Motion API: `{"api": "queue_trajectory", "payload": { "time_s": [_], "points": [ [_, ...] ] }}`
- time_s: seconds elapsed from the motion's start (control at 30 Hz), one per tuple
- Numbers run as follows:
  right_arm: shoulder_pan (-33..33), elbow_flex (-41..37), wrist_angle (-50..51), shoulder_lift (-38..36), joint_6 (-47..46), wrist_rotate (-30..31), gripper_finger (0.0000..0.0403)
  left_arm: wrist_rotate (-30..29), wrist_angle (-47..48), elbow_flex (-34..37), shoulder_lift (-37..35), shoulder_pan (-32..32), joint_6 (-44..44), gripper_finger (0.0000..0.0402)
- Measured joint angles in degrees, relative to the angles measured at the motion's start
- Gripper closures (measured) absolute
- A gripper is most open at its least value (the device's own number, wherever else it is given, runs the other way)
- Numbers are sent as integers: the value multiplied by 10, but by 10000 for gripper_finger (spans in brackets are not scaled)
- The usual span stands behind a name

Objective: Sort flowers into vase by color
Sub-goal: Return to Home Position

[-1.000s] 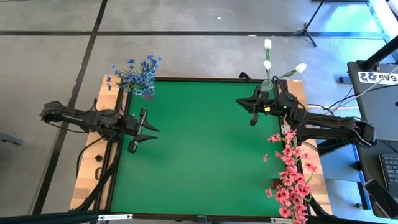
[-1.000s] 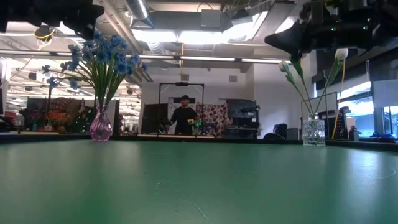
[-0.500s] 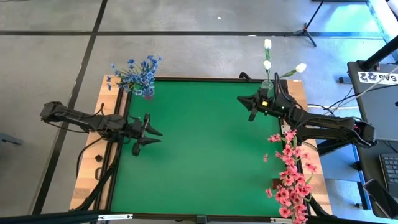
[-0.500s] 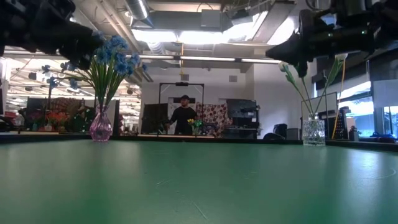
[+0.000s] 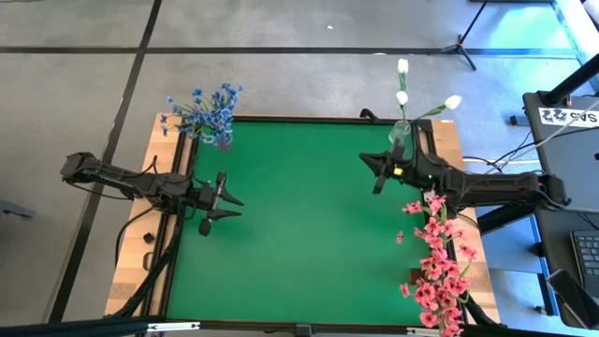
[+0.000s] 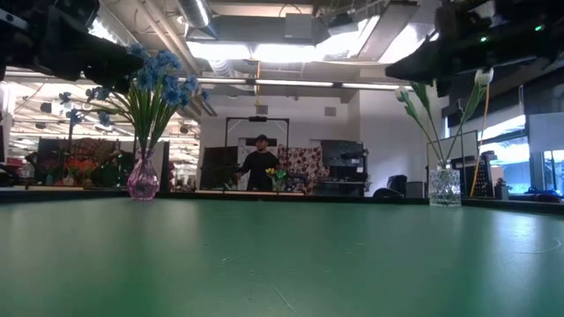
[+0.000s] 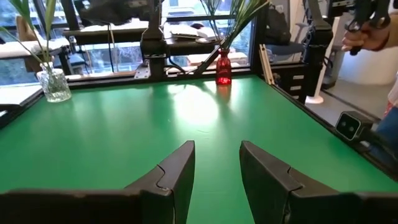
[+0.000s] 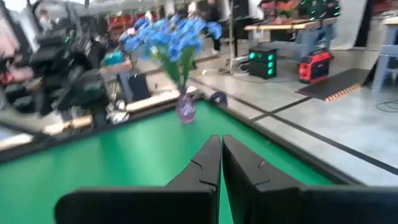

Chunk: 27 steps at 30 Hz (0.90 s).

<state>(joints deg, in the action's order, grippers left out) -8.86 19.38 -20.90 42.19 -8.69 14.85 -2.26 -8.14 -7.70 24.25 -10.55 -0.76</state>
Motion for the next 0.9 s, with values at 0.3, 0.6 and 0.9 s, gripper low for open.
{"api": "queue_trajectory", "payload": {
  "time_s": [0.3, 0.6, 0.9],
  "points": [
    [113, -17, 36, -39, 16, -7, 386, -8, -4, 13, 0, 0, -15, 278],
    [62, -19, 128, -152, 16, -82, 386, -17, -51, 73, 0, -16, 8, 278],
    [47, -71, 172, -262, 29, -68, 386, -28, -43, 73, -10, -23, 2, 278]
  ]
}}
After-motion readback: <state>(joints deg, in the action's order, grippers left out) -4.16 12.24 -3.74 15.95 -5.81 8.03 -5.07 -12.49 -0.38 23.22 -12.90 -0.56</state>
